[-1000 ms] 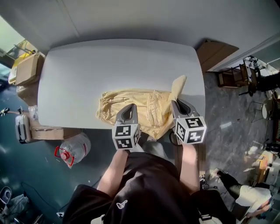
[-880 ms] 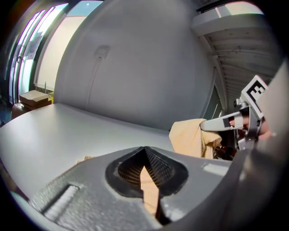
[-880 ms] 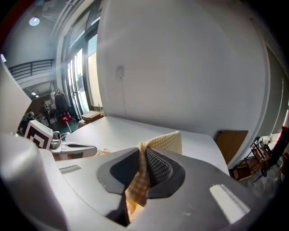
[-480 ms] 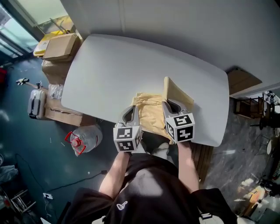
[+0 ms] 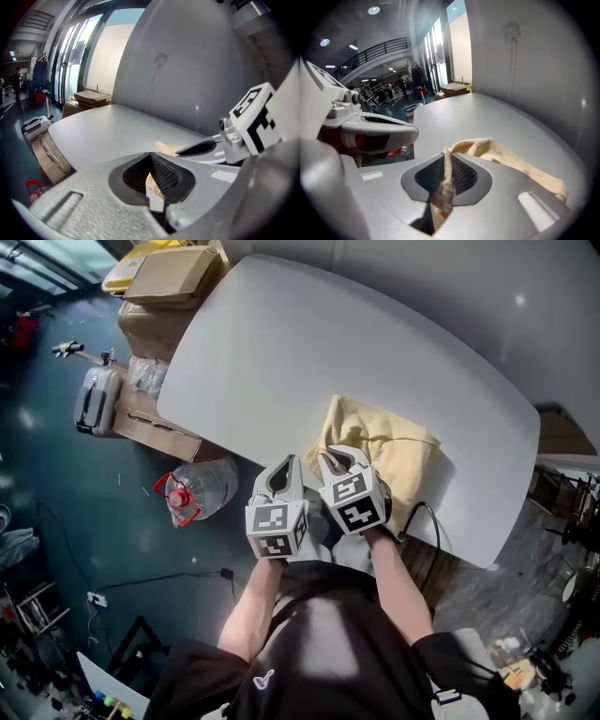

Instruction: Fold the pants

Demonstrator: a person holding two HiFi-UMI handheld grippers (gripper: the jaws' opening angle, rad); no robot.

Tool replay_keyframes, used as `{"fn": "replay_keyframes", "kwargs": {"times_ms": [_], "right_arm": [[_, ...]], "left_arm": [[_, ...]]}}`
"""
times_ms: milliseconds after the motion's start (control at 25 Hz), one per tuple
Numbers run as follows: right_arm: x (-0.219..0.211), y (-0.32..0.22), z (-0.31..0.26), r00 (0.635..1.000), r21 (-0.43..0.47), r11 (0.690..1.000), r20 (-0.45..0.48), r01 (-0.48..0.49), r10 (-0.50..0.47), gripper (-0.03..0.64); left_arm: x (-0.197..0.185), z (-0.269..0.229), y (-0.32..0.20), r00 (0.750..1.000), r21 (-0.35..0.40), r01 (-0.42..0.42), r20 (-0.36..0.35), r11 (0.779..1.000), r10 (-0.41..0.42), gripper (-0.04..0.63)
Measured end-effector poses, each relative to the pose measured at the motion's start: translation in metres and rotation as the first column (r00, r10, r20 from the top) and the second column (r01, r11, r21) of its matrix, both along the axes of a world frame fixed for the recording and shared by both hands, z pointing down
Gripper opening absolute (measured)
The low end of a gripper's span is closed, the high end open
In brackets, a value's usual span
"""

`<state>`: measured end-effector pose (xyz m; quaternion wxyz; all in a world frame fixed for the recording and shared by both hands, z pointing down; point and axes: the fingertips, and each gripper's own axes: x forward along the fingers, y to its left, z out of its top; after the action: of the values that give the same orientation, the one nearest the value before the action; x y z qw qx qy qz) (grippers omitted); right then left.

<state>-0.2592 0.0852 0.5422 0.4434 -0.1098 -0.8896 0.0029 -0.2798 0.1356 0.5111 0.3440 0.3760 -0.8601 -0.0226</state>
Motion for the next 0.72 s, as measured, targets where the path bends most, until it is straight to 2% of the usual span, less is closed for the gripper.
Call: {"fn": "replay_keyframes", "kwargs": {"times_ms": [80,240,360,440,600,720], "right_arm": [[-0.003,0.014,0.023,1.000,-0.072,0.997,-0.015,-0.013,0.012,0.046],[-0.006,0.032,0.045,0.996,-0.231,0.971,0.058,-0.055,0.070,0.070],[-0.005,0.052,0.040,0.995,-0.390,0.921,0.075,-0.025,0.059,0.263],[-0.002,0.055,0.037,0.996,-0.403,0.915,0.079,-0.005,0.041,0.263],[0.000,0.042,0.016,0.990,-0.423,0.906,0.116,-0.022,0.078,0.187],[0.005,0.021,-0.004,0.980,-0.384,0.923,0.166,-0.040,0.112,0.162]], "left_arm": [[-0.008,0.008,0.010,0.999,-0.019,0.029,-0.015,0.999,-0.029,0.003],[-0.011,0.026,0.024,0.998,-0.041,0.033,-0.044,0.999,-0.035,0.003],[-0.006,0.038,0.022,0.998,-0.042,-0.005,-0.063,0.999,0.002,0.003],[-0.004,0.039,0.015,0.998,-0.036,-0.030,-0.063,0.999,0.028,0.003],[-0.007,0.025,-0.006,0.996,-0.007,-0.085,-0.039,0.996,0.085,0.003],[-0.008,0.011,-0.021,0.993,0.020,-0.119,-0.017,0.993,0.119,0.003]]}}
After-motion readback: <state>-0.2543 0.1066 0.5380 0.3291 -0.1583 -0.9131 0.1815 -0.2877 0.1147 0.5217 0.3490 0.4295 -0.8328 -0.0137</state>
